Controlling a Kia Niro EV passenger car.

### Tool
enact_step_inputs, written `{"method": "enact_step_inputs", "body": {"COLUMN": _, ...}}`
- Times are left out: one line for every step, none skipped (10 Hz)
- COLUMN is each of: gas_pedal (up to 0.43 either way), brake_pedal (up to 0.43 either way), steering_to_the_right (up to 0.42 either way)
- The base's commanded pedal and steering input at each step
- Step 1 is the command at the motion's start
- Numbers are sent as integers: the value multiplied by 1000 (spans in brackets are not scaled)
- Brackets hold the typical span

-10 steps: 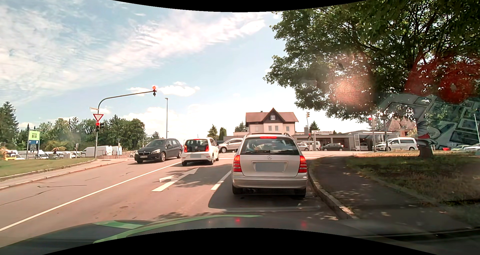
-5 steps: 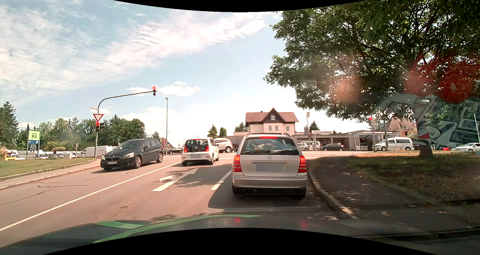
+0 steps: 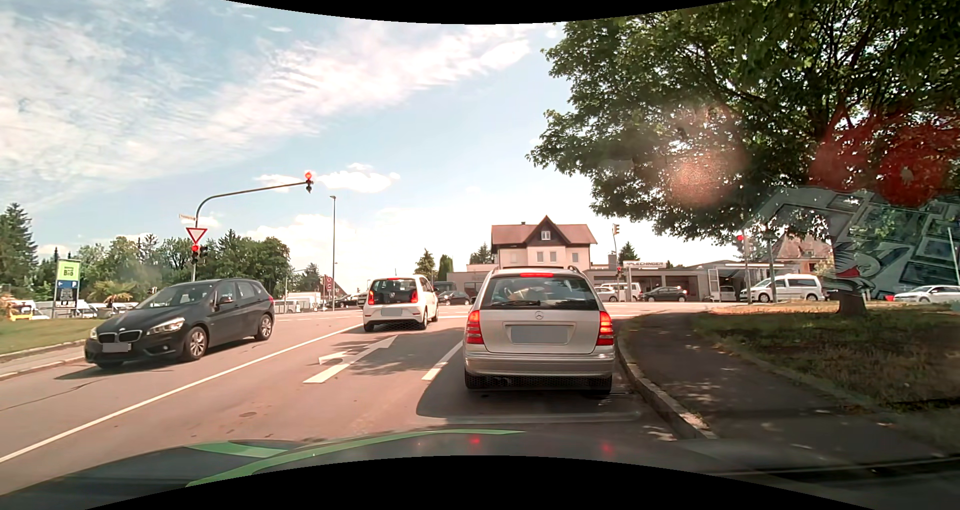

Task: Follow the waypoints while adhering to traffic rules and regulations

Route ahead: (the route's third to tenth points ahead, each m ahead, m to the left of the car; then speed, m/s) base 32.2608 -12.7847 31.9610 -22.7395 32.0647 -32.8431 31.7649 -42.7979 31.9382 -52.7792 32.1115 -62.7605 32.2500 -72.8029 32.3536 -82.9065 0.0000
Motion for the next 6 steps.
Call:
{"method": "enact_step_inputs", "body": {"gas_pedal": 0, "brake_pedal": 268, "steering_to_the_right": 80}}
{"method": "enact_step_inputs", "body": {"gas_pedal": 0, "brake_pedal": 268, "steering_to_the_right": 81}}
{"method": "enact_step_inputs", "body": {"gas_pedal": 0, "brake_pedal": 268, "steering_to_the_right": 81}}
{"method": "enact_step_inputs", "body": {"gas_pedal": 0, "brake_pedal": 274, "steering_to_the_right": 81}}
{"method": "enact_step_inputs", "body": {"gas_pedal": 0, "brake_pedal": 274, "steering_to_the_right": 81}}
{"method": "enact_step_inputs", "body": {"gas_pedal": 0, "brake_pedal": 274, "steering_to_the_right": 81}}
